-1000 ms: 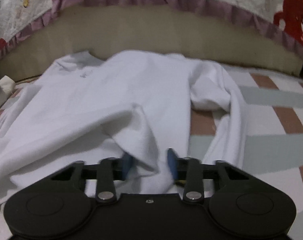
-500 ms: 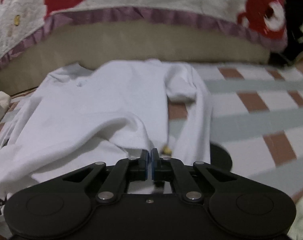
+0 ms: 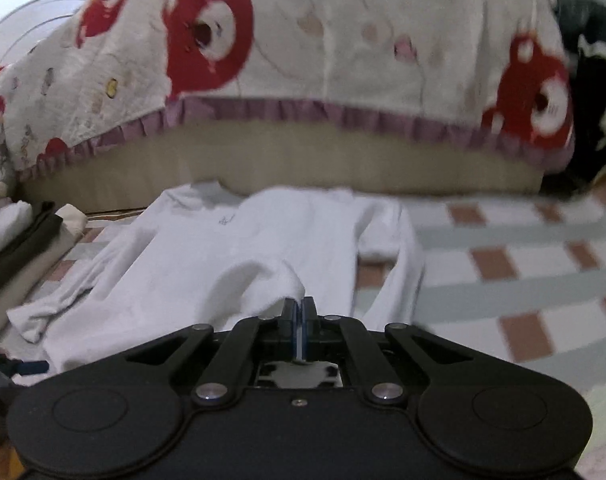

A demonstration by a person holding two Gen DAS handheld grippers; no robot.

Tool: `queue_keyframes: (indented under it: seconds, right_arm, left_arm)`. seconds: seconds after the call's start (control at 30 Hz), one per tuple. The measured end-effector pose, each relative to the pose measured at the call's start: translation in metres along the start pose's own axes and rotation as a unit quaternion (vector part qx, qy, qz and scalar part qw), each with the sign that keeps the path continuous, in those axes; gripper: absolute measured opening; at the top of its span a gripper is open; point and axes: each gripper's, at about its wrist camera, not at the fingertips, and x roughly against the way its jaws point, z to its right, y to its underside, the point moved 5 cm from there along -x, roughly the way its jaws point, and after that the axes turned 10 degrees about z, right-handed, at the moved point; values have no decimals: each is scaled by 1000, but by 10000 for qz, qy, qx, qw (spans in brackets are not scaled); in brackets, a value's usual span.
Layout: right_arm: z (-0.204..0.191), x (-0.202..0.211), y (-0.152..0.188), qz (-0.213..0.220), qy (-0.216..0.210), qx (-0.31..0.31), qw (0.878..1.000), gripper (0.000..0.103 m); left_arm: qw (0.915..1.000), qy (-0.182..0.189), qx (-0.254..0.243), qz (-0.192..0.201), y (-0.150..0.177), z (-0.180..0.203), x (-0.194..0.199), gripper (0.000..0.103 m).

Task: Fold clothes
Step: 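Open the left gripper and grasp the hem while the right gripper holds it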

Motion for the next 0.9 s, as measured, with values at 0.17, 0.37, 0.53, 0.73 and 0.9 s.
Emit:
queue_keyframes:
  seconds: [0.17,0.37,0.53,0.73,0.9]
  right_arm:
    - [19,5,-1,77,189,-228,9995,2]
    - [29,5,-9,247,213,-406,9986,2]
    - [35,1,-8,186,255,-555,9980,2]
    - [30,-7,-4,141,414,-467,9980,2]
    - [26,-6,-5,184,384,-397,9983,2]
  left_arm:
    - [9995,-280,14,-154,4,-6,-8,77]
    - [9985,-401,230,-289,9,-15,-14,79]
    - [9983,-490,166,-262,10,-12,-13,79]
    - [9978,-563,226,-264,12,-11,-12,80]
    - [9975,-577,307,-279,13,-12,-11,86]
